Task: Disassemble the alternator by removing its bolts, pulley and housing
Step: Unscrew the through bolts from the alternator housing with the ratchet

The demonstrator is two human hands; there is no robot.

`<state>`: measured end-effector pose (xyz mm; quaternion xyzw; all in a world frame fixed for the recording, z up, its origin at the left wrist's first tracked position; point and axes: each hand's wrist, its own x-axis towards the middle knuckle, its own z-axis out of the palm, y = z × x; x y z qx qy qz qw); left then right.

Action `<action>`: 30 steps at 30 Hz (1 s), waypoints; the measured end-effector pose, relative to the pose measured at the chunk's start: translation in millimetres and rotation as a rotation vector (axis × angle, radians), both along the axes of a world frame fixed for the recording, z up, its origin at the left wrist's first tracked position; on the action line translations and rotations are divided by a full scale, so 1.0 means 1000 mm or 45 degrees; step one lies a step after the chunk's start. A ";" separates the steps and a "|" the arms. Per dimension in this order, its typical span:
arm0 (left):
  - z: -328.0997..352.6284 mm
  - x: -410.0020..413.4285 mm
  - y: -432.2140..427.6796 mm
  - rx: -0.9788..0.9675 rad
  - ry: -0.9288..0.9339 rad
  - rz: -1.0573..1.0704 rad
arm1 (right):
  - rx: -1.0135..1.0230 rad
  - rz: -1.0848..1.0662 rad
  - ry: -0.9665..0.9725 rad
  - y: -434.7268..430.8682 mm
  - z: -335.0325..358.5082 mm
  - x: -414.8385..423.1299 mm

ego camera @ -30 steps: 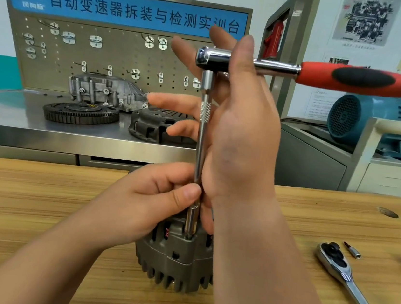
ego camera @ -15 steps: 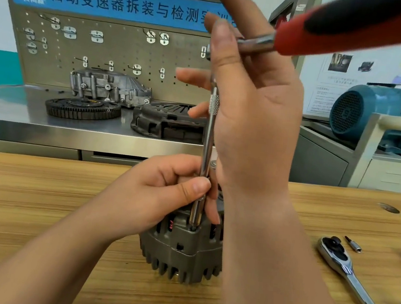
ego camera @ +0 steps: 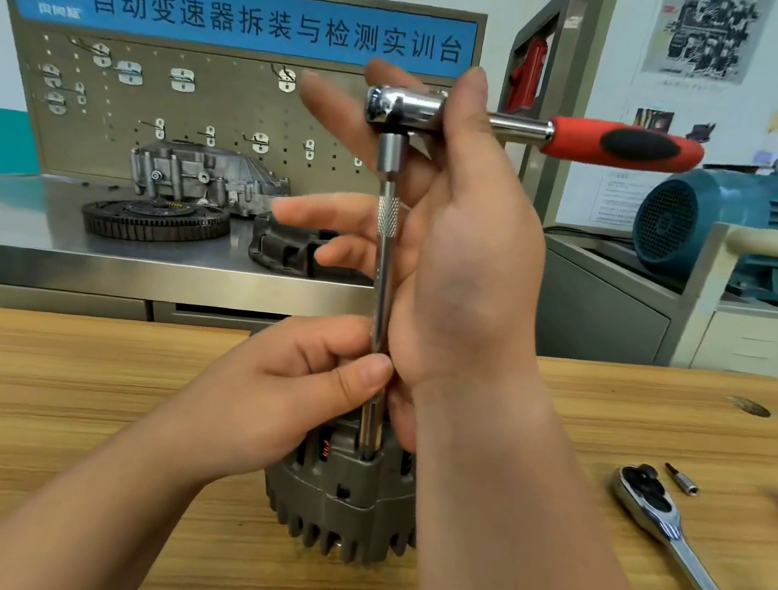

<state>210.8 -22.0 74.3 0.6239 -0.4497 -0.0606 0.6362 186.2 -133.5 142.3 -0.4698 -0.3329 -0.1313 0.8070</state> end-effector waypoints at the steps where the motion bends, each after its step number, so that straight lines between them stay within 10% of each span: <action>1: 0.000 0.000 -0.001 -0.007 0.006 0.012 | -0.002 -0.022 -0.015 0.001 0.000 0.000; 8: -0.001 0.002 -0.001 0.004 -0.045 0.105 | -0.022 -0.370 -0.300 0.003 0.002 -0.003; 17: 0.000 0.002 0.002 0.044 -0.073 -0.016 | 0.068 -0.072 0.041 -0.001 0.003 -0.003; 30: -0.003 0.006 0.000 0.010 -0.024 0.063 | 0.045 -0.303 -0.213 0.004 -0.001 0.000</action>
